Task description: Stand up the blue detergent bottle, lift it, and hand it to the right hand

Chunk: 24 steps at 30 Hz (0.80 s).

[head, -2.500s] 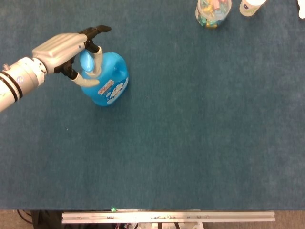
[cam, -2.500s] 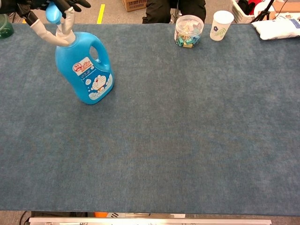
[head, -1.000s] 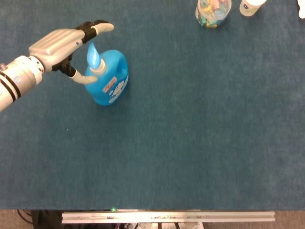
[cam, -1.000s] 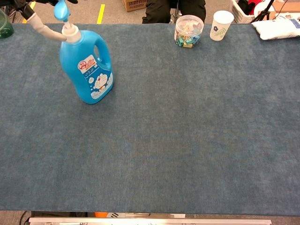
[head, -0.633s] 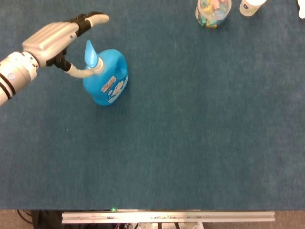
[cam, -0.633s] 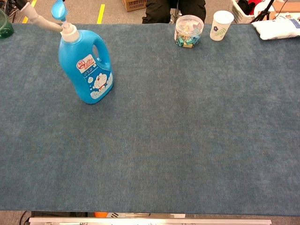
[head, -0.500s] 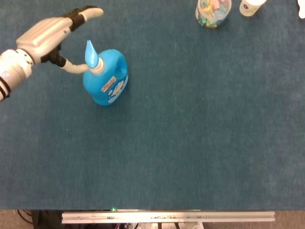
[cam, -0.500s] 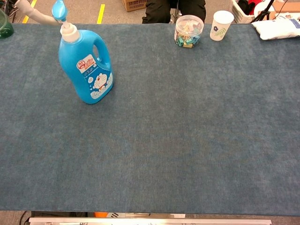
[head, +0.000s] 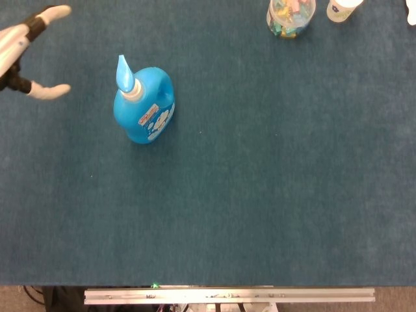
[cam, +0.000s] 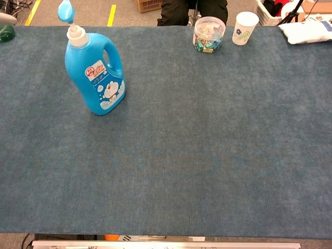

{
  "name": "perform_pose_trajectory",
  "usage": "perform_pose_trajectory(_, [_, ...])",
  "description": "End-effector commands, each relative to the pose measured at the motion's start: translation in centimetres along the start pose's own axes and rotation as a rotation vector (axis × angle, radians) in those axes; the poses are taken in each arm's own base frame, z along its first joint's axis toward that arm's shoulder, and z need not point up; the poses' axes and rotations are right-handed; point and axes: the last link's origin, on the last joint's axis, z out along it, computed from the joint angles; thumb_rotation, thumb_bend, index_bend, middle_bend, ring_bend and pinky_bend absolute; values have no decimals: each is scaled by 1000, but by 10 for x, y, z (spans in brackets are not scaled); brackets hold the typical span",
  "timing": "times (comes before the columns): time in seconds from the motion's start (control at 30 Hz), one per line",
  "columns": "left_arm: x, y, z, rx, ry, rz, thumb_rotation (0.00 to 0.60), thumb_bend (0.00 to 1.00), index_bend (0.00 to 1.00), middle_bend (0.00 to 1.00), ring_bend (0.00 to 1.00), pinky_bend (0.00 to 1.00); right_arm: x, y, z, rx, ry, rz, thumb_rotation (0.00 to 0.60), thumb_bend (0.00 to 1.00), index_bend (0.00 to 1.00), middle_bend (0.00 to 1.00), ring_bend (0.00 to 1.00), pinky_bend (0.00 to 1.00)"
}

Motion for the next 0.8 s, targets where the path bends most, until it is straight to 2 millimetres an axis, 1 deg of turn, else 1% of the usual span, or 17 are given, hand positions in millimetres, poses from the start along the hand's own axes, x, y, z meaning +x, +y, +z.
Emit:
perform_pose_trajectory(0.03, [-3,-15,-14,40,11,-40,600,215,0,0,0,93,1,0,2,1,4,2,600,6,220,305,192,205])
perform_pose_trajectory(0.17, [-16,-31,-25,87,-3,-87,600,216,0,0,0,93,2,-1,6,9,13,4,600,6,220,305,192,205])
perform_pose_trajectory(0.27, [-27,-35,-31,102,-13,-130,600,215,0,0,0,95,3,-3,10,17,25,5,600,6,220,305,192,205])
perform_pose_trajectory(0.5, [-53,-36,-40,130,-34,-211,600,215,0,0,0,96,9,-7,18,29,64,12,600,6,220,305,192,205])
perform_pose_trajectory(0.63, [-70,-32,-37,136,-39,-280,600,215,0,0,0,104,10,-9,21,32,72,14,600,6,220,306,192,205])
perform_pose_trajectory(0.8, [-89,-27,-30,132,-53,-274,600,215,0,0,0,111,9,-11,21,36,66,13,600,6,220,305,192,205])
